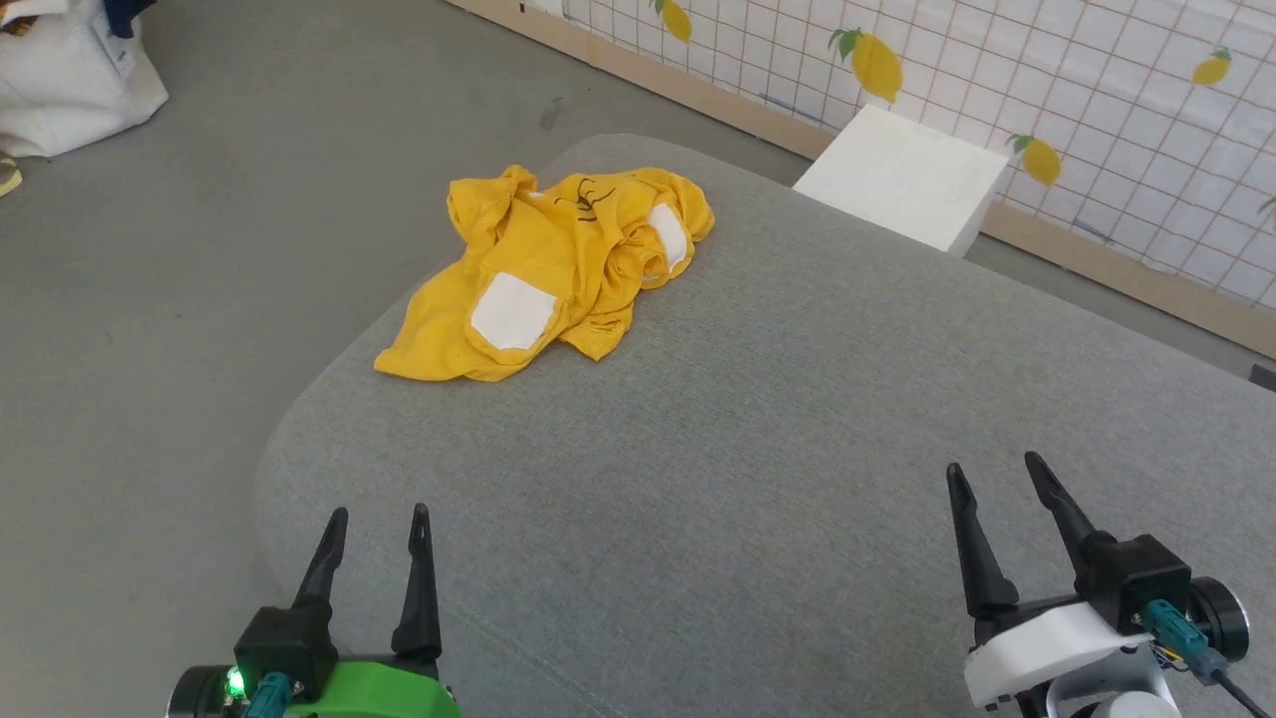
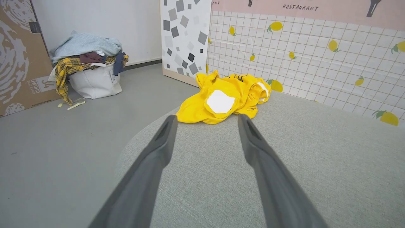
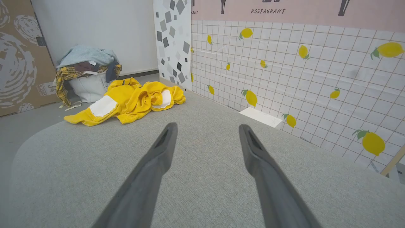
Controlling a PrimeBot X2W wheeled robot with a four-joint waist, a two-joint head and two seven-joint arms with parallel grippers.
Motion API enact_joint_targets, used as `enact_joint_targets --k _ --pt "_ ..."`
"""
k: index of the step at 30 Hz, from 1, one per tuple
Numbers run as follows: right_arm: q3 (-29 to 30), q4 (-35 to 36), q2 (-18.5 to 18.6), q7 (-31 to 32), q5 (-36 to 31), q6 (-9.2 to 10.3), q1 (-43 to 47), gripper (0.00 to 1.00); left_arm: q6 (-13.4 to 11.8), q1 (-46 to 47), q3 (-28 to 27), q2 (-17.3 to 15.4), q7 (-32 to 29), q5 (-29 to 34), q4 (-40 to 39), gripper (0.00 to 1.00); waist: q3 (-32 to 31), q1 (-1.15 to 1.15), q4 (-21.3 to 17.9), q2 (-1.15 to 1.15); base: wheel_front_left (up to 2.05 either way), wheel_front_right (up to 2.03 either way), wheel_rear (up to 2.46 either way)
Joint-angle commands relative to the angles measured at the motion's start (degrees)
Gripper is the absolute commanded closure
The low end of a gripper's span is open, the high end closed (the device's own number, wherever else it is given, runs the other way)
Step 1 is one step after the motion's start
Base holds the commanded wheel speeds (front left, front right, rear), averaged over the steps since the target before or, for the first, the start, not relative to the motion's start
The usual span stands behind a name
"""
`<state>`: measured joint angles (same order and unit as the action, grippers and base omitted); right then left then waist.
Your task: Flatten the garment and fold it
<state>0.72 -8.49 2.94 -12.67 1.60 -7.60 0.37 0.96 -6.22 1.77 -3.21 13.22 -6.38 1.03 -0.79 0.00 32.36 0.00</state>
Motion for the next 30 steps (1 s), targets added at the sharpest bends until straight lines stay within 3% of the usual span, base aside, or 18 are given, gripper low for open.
enact_joint_targets --k 1,11,30 --pt "0.13 -0.39 -0.05 -0.77 0.22 0.10 0.97 0.00 -0.04 -1.31 0.17 0.31 0.66 -0.73 0.12 0.00 -0.12 0.00 0.57 0.00 0.00 0.00 0.00" --pt "0.30 -1.18 -0.06 -1.87 0.47 0.11 1.18 0.00 0.39 -2.03 0.21 0.34 1.78 -0.97 0.69 0.00 -0.93 0.00 2.86 0.00 0.00 0.00 0.00" --pt "0.98 0.82 -0.06 -1.44 -0.31 0.11 0.30 0.00 0.91 1.49 1.95 0.34 1.78 -1.97 -0.34 0.00 1.63 0.00 1.62 0.00 0.00 0.00 0.00"
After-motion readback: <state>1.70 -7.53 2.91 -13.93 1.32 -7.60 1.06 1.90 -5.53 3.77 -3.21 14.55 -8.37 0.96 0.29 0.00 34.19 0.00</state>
